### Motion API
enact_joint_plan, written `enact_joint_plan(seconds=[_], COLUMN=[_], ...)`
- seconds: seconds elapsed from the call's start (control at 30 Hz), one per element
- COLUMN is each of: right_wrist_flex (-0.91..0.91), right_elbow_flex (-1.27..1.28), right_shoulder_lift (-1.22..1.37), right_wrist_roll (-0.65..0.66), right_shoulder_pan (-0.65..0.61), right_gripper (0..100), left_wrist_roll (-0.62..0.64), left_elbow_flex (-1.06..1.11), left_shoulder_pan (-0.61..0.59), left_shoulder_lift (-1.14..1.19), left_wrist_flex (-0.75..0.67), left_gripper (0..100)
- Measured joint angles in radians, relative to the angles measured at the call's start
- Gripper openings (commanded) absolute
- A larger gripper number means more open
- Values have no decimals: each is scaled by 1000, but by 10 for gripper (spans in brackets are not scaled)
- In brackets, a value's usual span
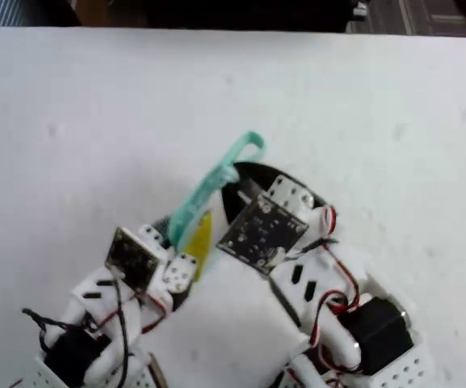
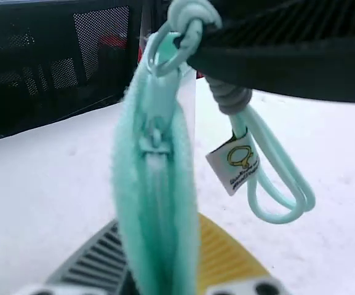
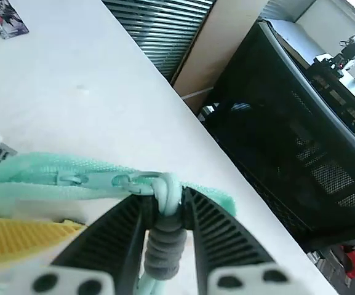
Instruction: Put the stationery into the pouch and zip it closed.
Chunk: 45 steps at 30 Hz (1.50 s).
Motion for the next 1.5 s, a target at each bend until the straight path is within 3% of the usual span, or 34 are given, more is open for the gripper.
enact_joint_plan(seconds=[0.33,1.13,1.5], right_wrist_flex=[-41,-239,-342], right_elbow_flex=[-8,-5,-18], right_shoulder_lift=[146,186,330], right_wrist_roll=[46,-17,-23], right_shoulder_pan=[97,130,322], right_gripper=[17,17,17], left_wrist_roll=[-8,-61,-115], left_elbow_flex=[0,-21,-37], left_shoulder_pan=[-5,-6,-6], left_shoulder_lift=[-3,-6,-6], left_wrist_flex=[12,52,78], left_gripper=[22,20,20])
